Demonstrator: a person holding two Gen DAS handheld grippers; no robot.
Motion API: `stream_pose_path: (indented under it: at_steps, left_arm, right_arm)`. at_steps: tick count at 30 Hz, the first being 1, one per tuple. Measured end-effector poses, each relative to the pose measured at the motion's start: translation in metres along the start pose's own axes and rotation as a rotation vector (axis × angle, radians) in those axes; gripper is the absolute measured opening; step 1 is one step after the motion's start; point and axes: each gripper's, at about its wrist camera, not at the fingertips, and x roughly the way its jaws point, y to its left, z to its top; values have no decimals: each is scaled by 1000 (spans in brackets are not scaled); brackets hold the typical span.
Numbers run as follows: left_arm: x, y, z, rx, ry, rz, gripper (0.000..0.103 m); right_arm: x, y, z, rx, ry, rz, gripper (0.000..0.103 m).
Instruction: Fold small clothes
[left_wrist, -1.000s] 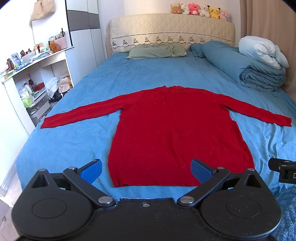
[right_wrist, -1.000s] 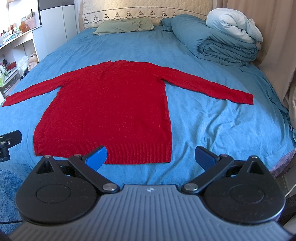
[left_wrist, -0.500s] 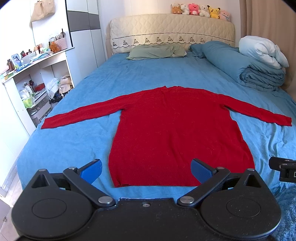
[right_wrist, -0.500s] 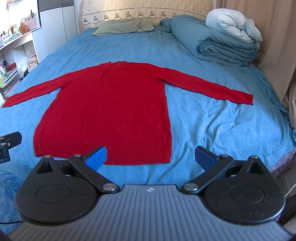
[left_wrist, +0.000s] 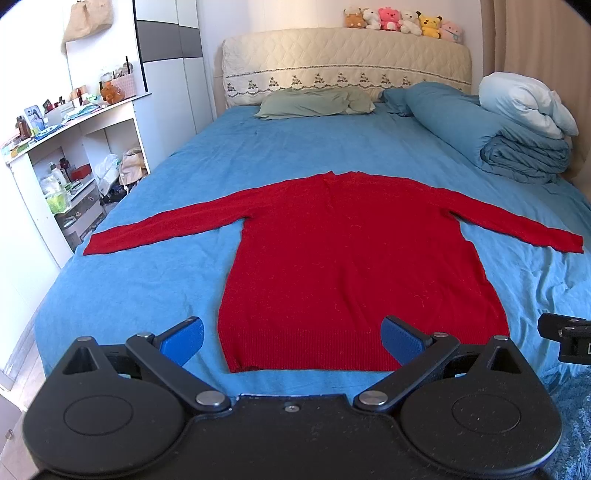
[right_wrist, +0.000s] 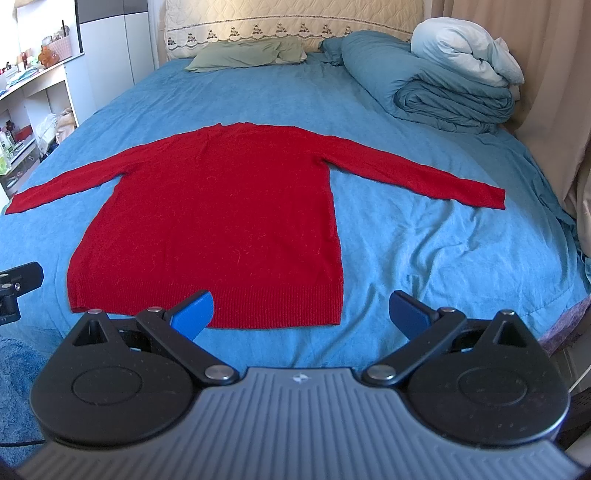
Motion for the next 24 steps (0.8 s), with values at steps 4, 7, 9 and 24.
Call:
stream_pose_path:
  at_steps: [4,7,9,24]
  left_arm:
    - [0,0,0,1,0,4,103]
    - [0,0,0,2,-1,4,103]
    - [0,0,0,4,-1,5,103]
    - [22,-21,104,51,-86,-29,103]
  right_arm:
    - [0,1,1,5,0,-1,103]
    - [0,1,1,5,-1,-1,103]
    - [0,1,1,5,-2,-1,103]
    - [-2,-49,80,106,-139,-35,103]
